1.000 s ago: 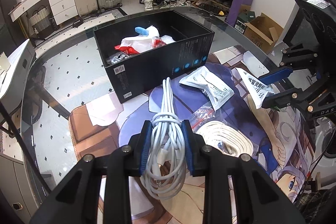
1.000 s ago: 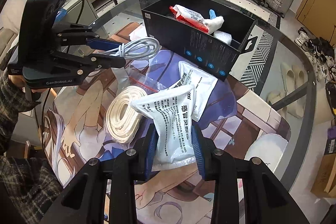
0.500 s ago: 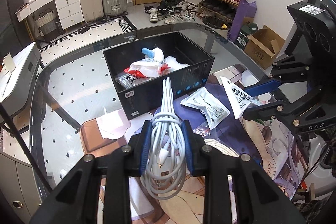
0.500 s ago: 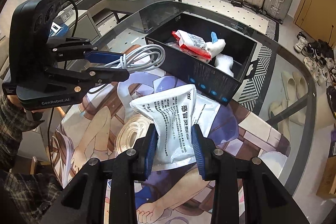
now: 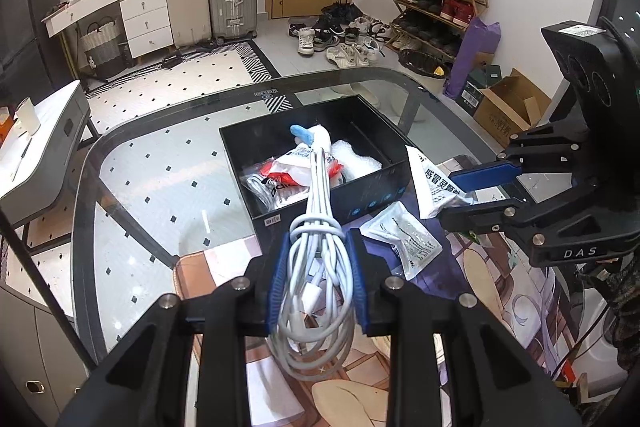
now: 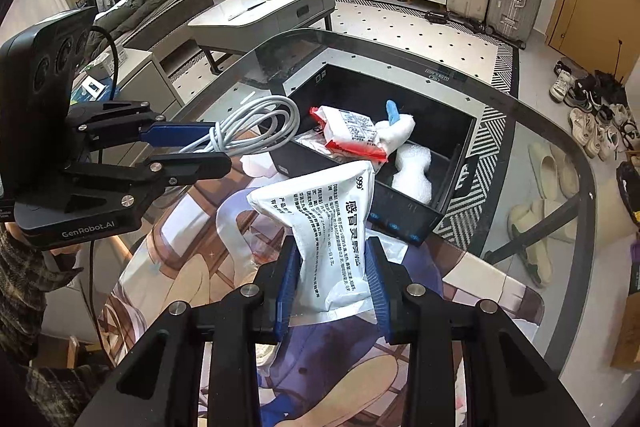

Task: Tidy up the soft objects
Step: 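Lift the sachet and cable coil and carry both over the black box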

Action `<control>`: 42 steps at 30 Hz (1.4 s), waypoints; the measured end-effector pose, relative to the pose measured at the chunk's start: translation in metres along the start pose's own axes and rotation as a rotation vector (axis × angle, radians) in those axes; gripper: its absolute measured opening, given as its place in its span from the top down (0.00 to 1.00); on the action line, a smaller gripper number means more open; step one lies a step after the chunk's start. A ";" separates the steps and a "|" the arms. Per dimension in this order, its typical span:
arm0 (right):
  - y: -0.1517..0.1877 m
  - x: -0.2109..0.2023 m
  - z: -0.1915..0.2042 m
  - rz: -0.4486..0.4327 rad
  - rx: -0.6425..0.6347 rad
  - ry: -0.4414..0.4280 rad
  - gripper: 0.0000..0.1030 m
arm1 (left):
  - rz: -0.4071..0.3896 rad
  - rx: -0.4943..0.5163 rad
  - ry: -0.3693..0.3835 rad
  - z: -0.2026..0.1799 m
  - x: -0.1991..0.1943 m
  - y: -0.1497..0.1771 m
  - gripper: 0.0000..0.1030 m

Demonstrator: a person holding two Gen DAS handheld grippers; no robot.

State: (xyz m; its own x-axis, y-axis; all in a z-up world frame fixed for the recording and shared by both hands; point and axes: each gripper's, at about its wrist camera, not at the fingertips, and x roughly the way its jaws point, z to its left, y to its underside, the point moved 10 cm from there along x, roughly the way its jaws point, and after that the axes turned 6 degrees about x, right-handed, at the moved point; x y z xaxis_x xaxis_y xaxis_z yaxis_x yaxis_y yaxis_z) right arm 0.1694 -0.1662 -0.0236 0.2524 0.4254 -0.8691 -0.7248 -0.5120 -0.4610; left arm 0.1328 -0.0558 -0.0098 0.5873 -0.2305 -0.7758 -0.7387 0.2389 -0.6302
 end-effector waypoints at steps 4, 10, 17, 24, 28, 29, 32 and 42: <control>-0.010 -0.005 -0.005 -0.016 0.013 0.006 0.68 | -0.006 -0.002 -0.008 0.003 -0.002 -0.006 0.74; -0.021 -0.011 -0.016 -0.028 0.034 0.016 0.68 | -0.003 -0.001 -0.022 0.009 -0.003 -0.015 0.74; -0.036 -0.015 -0.029 -0.039 0.049 0.038 0.68 | -0.003 -0.013 -0.035 0.016 -0.002 -0.023 0.74; -0.054 -0.021 -0.032 -0.060 0.068 0.033 0.68 | 0.000 -0.011 -0.046 0.023 0.000 -0.034 0.74; -0.064 -0.022 -0.032 -0.067 0.070 0.031 0.68 | -0.004 -0.012 -0.046 0.024 0.001 -0.039 0.74; -0.067 -0.022 -0.033 -0.068 0.071 0.030 0.68 | -0.005 -0.012 -0.046 0.025 0.001 -0.041 0.74; -0.073 -0.022 -0.034 -0.071 0.074 0.030 0.68 | -0.010 -0.015 -0.043 0.027 0.003 -0.047 0.74; -0.086 -0.014 -0.044 -0.066 0.096 0.026 0.68 | -0.016 -0.012 -0.015 0.026 0.018 -0.062 0.74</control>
State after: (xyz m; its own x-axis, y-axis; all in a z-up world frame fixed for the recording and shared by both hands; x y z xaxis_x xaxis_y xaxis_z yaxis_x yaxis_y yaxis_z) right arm 0.2569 -0.1608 0.0203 0.3171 0.4351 -0.8427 -0.7640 -0.4092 -0.4988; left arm 0.1976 -0.0498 0.0142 0.6039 -0.2199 -0.7662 -0.7332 0.2238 -0.6421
